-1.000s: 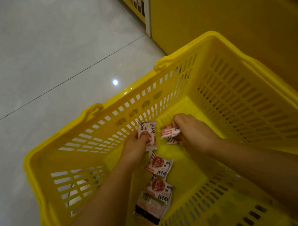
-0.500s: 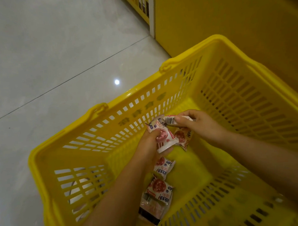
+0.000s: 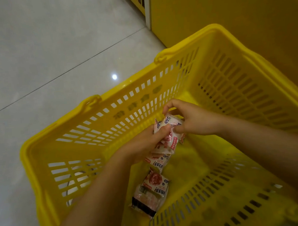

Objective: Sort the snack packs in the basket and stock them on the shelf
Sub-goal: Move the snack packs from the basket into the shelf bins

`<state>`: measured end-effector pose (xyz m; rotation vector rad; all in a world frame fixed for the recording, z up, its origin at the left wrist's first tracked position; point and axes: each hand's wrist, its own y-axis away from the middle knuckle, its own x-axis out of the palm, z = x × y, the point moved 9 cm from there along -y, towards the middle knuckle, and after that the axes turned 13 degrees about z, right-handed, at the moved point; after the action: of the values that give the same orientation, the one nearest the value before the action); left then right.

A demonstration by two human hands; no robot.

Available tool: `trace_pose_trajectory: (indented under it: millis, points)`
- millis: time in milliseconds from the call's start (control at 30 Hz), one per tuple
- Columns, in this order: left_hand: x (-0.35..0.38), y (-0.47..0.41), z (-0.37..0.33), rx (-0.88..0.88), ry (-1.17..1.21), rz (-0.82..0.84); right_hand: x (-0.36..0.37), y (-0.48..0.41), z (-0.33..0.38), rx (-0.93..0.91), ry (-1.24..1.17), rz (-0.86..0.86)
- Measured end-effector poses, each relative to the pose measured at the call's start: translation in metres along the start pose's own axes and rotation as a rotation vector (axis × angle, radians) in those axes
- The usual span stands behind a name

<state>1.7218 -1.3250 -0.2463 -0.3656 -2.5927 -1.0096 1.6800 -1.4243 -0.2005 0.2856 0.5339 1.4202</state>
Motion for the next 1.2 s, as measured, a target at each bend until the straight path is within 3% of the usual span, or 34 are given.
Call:
trace_pose_trajectory:
  millis: [100,167,233,333,400,533,767,933,1100,1200]
  points:
    - [-0.006,0.002,-0.002,0.058,-0.055,-0.1,-0.003,-0.003,-0.004,-0.001,0.05,-0.071]
    - [-0.019,0.007,0.002,0.084,0.029,-0.221,-0.016,-0.001,-0.021,0.082,0.018,-0.191]
    - [-0.036,0.017,0.015,0.072,0.096,-0.41,-0.029,0.004,-0.049,0.264,0.036,-0.293]
    - [-0.046,0.035,0.038,0.019,0.097,-0.664,-0.019,0.008,-0.093,0.595,0.136,-0.206]
    - [-0.043,0.043,0.053,0.015,0.153,-0.741,-0.004,0.006,-0.105,0.669,0.097,-0.198]
    - [-0.037,0.043,0.07,0.021,0.304,-0.764,0.007,0.0,-0.107,0.64,-0.024,-0.319]
    - [-0.033,0.034,0.07,0.067,0.374,-0.751,0.004,0.013,-0.114,0.659,-0.343,-0.195]
    - [-0.03,0.035,0.078,-0.005,0.33,-0.768,0.061,0.03,-0.113,0.855,-0.505,0.013]
    - [-0.026,0.033,0.082,-0.043,0.293,-0.742,0.105,0.032,-0.108,0.913,-0.724,0.074]
    - [-0.024,0.029,0.087,-0.07,0.305,-0.726,0.101,0.028,-0.107,0.838,-0.735,-0.026]
